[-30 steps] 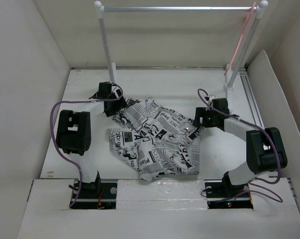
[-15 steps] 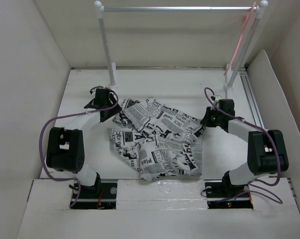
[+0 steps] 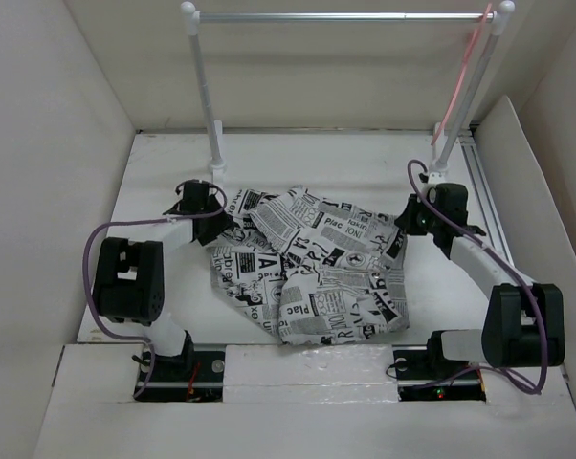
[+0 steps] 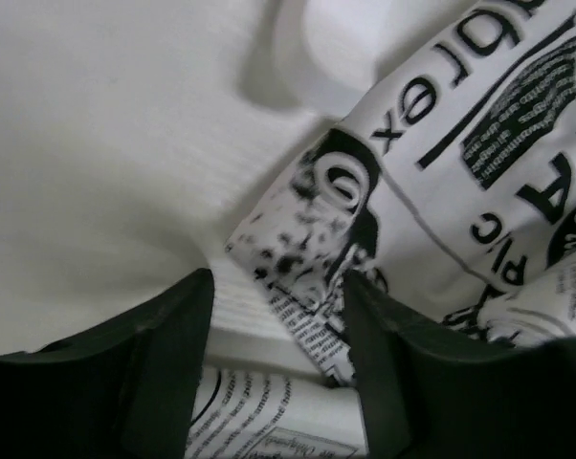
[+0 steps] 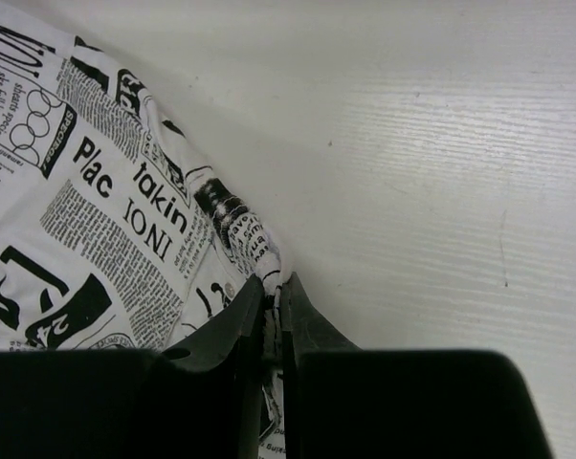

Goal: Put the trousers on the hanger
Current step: Flatten out the trousers at the center of the board.

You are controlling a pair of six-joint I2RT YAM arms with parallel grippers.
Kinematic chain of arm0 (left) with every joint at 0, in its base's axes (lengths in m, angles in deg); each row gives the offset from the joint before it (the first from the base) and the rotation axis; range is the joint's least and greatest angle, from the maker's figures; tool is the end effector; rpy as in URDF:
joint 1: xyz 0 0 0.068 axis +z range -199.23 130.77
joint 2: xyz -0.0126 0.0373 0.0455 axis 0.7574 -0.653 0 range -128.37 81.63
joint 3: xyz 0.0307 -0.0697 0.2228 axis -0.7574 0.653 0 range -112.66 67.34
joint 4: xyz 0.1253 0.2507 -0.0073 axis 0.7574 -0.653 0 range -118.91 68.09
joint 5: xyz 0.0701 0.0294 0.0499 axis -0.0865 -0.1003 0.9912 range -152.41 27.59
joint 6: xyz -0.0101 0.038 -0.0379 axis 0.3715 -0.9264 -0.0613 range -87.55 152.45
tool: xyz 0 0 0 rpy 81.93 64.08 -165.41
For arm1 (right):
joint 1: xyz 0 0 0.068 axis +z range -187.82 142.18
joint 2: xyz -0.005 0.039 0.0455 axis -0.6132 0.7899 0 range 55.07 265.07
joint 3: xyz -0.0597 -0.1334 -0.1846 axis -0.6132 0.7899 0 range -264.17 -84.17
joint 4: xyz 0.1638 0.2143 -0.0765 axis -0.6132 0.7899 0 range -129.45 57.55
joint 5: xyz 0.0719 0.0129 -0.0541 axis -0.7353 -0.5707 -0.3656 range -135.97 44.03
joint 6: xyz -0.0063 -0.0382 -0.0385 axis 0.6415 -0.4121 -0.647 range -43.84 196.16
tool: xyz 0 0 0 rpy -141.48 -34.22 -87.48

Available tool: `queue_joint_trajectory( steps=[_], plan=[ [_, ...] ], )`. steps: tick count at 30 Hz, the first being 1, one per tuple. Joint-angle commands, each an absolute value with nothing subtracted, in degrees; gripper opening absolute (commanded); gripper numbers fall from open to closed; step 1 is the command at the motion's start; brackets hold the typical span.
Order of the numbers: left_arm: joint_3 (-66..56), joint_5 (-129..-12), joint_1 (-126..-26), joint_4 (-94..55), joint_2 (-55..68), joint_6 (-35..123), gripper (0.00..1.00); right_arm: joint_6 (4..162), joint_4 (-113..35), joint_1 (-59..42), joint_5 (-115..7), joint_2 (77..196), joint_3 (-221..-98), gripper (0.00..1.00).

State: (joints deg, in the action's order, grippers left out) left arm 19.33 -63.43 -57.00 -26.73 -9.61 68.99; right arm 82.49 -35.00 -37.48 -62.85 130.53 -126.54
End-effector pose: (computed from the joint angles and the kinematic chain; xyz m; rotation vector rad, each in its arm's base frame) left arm 0.3300 -0.0456 0.1184 -0.5993 2.3696 -0.3732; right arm 0.3047 0.0125 0.1705 -0.0461 2.2208 0.3917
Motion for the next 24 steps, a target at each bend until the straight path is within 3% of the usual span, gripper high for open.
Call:
queue_joint_trajectory(
  steps=[1, 3, 5, 6, 8, 16, 20, 24],
  plan=[
    [16.90, -66.98, -56.97, -23.49, -13.45, 69.81, 0.50, 81.35, -34.97, -37.99, -63.72, 128.46, -126.98, 0.00],
    [14.87, -65.49, -57.49, -23.75, -15.57, 69.46, 0.40, 81.52, -34.62, -37.99, -64.16, 126.97, -126.28, 0.00],
    [12.33, -65.66, -57.50, -23.58, -17.32, 69.46, 0.05, 81.70, -34.27, -37.99, -64.25, 125.91, -125.22, 0.00],
    [10.92, -65.14, -57.50, -26.01, -17.42, 69.63, 0.00, 81.70, -33.57, -37.99, -64.25, 125.47, -124.96, 0.00],
    [7.67, -64.52, -57.50, -27.88, -13.85, 69.20, 0.00, 81.70, -32.77, -37.99, -63.72, 123.98, -124.52, 0.00],
    [-13.40, -44.05, -59.69, -44.92, 10.60, 61.55, 0.00, 84.60, -29.43, -39.31, -59.95, 119.58, -126.36, 0.00],
    [-14.76, -43.60, -59.69, -44.15, 19.38, 59.01, 0.00, 84.86, -30.04, -40.71, -58.09, 121.15, -127.59, 0.00],
    [-10.81, -47.10, -59.69, -43.26, 18.80, 53.74, 0.00, 85.83, -31.10, -42.30, -60.81, 126.76, -129.70, 0.00]
  ],
)
